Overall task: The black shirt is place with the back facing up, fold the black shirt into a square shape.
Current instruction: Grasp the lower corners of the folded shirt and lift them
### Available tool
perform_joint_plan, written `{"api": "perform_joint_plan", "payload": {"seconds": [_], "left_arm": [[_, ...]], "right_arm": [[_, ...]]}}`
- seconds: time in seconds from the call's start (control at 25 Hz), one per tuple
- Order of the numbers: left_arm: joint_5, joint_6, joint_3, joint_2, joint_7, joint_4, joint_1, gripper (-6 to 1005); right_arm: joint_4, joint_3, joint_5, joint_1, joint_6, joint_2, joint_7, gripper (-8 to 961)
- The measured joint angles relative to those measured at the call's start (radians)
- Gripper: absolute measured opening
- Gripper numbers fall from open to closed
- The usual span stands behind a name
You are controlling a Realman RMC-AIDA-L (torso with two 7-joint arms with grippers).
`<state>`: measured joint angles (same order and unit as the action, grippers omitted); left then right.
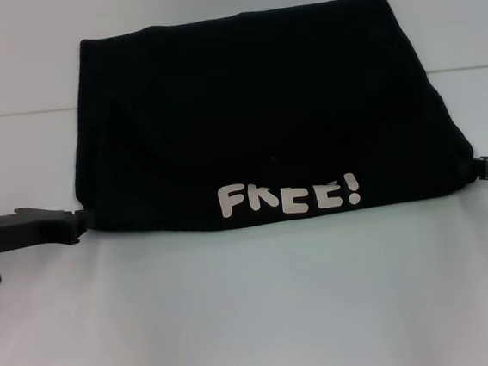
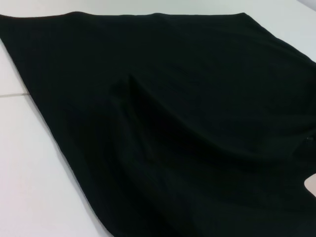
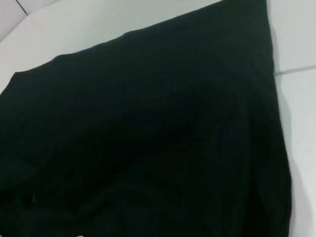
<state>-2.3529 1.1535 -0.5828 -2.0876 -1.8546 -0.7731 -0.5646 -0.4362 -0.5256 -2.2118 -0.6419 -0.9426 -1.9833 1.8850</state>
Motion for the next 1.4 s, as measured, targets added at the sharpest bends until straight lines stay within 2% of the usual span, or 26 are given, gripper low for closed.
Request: {"api": "perform_joint_plan", "payload": {"seconds": [0.24, 0.44, 0.6, 0.88, 1.08, 1.4], "left_arm": [[0.001, 0.013, 0.002, 0.000, -0.017, -0.014, 0.006, 1], [0.003, 0.085, 0.032, 0.000, -0.045, -0.064, 0.026, 1], [0.003, 0.205, 0.114, 0.005, -0.044, -0.088, 0.038, 0], [0.001, 0.416, 0.224, 0.016, -0.027, -0.135, 0.080, 1], [-0.003, 0.540, 0.266, 0.021, -0.006, -0.146, 0.112, 1], [-0.023, 0.747, 0.301, 0.026, 0.037, -0.155, 0.167, 0]], "right_arm": [[-0.006, 0.007, 0.006, 0.024, -0.030, 0.004, -0.010, 48], [-0.041, 0.012, 0.069, 0.083, -0.123, 0.006, -0.048, 29], [-0.063, 0.020, 0.128, 0.149, -0.231, 0.012, -0.089, 29], [-0.100, 0.086, 0.137, 0.262, -0.439, 0.015, -0.172, 30], [-0.121, 0.113, 0.133, 0.349, -0.591, 0.017, -0.244, 30], [-0.130, 0.123, 0.124, 0.459, -0.748, 0.018, -0.355, 29]]}}
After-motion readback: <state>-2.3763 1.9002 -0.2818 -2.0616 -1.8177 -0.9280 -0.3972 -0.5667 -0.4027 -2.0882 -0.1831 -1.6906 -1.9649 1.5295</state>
